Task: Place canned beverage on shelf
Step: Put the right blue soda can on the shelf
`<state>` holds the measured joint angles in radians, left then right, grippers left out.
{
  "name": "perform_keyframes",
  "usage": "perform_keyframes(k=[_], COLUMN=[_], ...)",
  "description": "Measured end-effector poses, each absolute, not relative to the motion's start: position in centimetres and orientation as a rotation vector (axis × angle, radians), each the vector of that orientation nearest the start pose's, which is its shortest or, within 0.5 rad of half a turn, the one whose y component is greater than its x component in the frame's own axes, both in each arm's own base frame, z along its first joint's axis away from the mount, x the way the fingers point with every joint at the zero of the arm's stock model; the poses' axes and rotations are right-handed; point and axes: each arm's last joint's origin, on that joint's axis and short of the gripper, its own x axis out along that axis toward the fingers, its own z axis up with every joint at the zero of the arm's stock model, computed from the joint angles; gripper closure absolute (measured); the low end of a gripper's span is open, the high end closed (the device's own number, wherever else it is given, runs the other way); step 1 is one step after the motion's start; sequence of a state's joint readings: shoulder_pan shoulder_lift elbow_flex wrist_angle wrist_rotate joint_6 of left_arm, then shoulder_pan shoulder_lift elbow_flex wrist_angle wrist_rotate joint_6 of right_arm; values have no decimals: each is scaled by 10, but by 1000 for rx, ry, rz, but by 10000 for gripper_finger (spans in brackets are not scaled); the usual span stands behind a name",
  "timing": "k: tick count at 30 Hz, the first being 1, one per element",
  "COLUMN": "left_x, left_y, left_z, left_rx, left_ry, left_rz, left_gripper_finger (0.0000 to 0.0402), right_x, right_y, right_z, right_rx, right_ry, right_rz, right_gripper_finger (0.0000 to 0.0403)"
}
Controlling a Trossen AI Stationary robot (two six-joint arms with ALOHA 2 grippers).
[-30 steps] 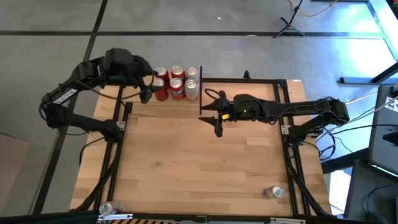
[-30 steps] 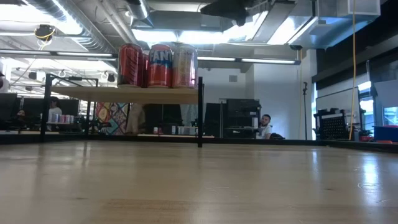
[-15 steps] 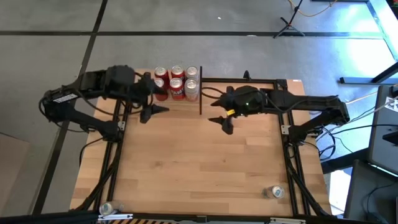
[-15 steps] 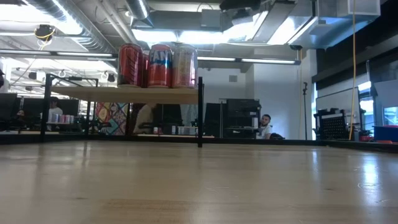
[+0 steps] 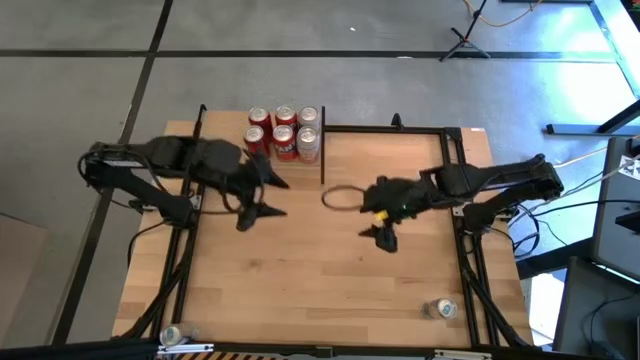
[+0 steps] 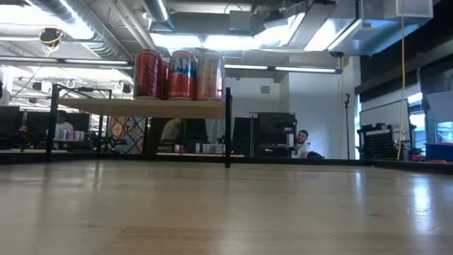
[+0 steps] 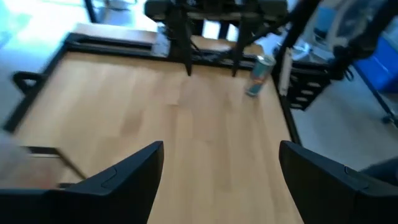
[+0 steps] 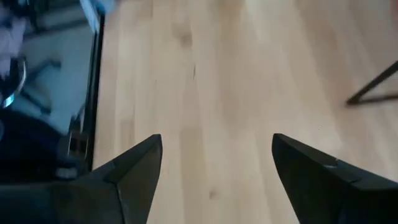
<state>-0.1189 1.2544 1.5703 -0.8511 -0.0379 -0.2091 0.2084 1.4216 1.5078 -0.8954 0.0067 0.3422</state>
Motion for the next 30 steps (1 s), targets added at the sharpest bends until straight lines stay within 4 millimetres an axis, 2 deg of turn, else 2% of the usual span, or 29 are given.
perform_keyframes(k=[10, 14, 18, 25, 30], left_x=[279, 287, 292, 296, 298], left_y=[-70, -86, -102, -123, -130], left_z=[417, 408, 398, 387, 383], left_rx=[-246, -286, -326, -400, -415], left_ry=[545, 564, 589, 621, 625], left_rz=[-83, -50, -14, 19, 23], left_gripper_finger=[96, 96, 96, 96, 96], right_x=[237, 211, 178, 131, 113], right_y=[131, 164, 192, 219, 228], right_z=[363, 361, 357, 341, 325], right_rx=[230, 223, 199, 324, 441], right_ry=[1079, 1127, 1141, 1224, 1304], right_rz=[168, 190, 138, -4, -109], right_gripper_finger=[112, 112, 112, 112, 95])
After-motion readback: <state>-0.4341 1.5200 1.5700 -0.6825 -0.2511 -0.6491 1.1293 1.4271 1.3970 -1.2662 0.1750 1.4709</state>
